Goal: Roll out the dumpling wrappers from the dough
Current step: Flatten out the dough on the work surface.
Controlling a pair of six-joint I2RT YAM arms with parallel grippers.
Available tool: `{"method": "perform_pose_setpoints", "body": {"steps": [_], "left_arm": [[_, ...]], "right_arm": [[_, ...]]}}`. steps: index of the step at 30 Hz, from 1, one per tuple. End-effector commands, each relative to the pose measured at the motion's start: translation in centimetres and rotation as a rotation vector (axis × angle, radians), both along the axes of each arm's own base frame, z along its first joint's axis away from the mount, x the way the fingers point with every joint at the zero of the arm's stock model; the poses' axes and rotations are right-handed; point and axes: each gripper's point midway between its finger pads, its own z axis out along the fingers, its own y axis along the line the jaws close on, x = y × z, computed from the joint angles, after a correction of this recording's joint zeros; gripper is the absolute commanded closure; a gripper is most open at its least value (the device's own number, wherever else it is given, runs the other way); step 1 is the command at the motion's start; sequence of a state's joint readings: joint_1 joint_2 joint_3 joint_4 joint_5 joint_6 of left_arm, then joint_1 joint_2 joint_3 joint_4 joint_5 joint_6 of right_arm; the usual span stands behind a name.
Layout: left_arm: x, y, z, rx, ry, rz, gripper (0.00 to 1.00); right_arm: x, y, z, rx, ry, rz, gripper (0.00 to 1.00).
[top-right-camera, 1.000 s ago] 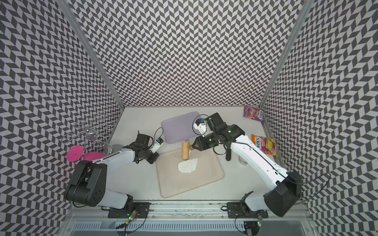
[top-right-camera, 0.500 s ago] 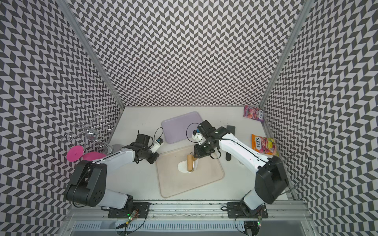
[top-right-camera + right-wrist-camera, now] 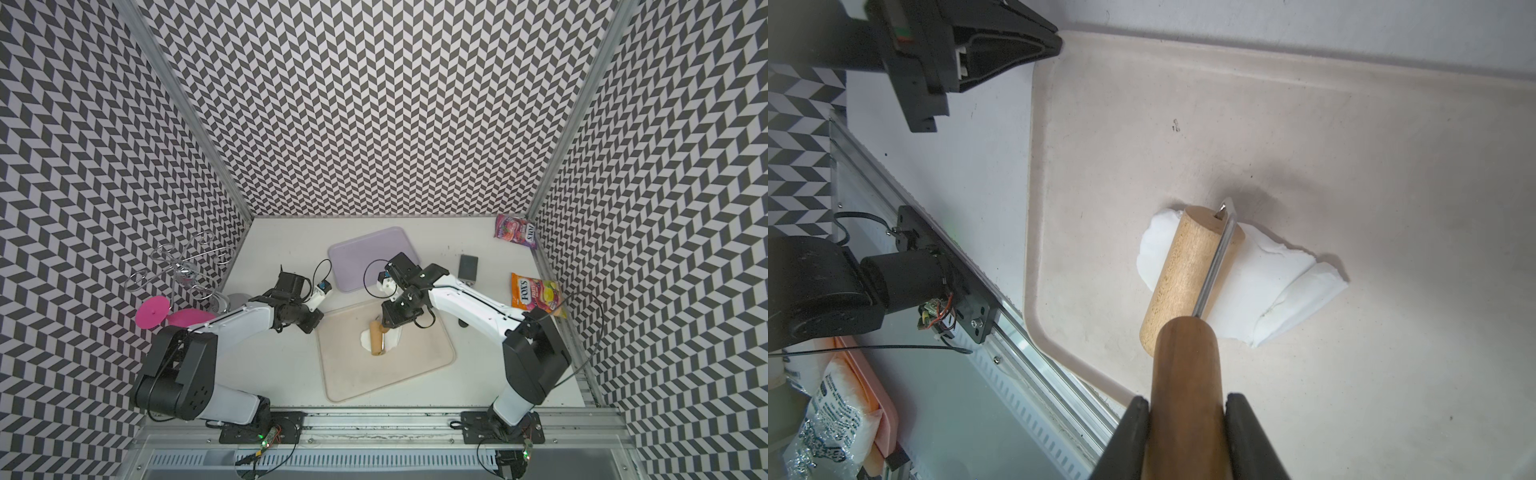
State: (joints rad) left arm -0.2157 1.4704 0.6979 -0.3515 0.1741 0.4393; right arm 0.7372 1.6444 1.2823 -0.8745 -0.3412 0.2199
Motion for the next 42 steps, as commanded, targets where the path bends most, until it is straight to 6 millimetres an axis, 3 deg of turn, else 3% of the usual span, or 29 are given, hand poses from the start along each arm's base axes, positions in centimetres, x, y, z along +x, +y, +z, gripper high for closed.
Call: {"method": "perform_pose_setpoints", "body": {"steps": [1, 20, 29, 37, 42], "left_arm": [[-0.5, 0.5, -0.7, 0.027, 0.023, -0.002, 1.00], [-0.5, 0.3, -0.7, 0.021, 0.025, -0.006, 1.00], [-0.6, 0.2, -0.7, 0.013, 0.024, -0.010, 1.00], [-0.8, 0.1, -0.8, 0.006, 0.030, -0.012, 1.00], [-0.8, 0.1, -0.7, 0.004, 0.026, -0.011, 1.00]], "right_arm": [[-0.3, -1.8, -5.5, -0.191, 0.017, -0.013, 1.00], [-1.0, 0.2, -9.5, -0.292, 0.016, 0.023, 1.00], [-1.7, 4.0, -7.2, -0.073, 0.052, 0.094, 1.00], [-2.0, 4.0, -7.9, -0.035, 0.081, 0.104, 1.00], [-1.9, 5.2, -5.0, 0.061, 0.053, 0.134, 1.00]]}}
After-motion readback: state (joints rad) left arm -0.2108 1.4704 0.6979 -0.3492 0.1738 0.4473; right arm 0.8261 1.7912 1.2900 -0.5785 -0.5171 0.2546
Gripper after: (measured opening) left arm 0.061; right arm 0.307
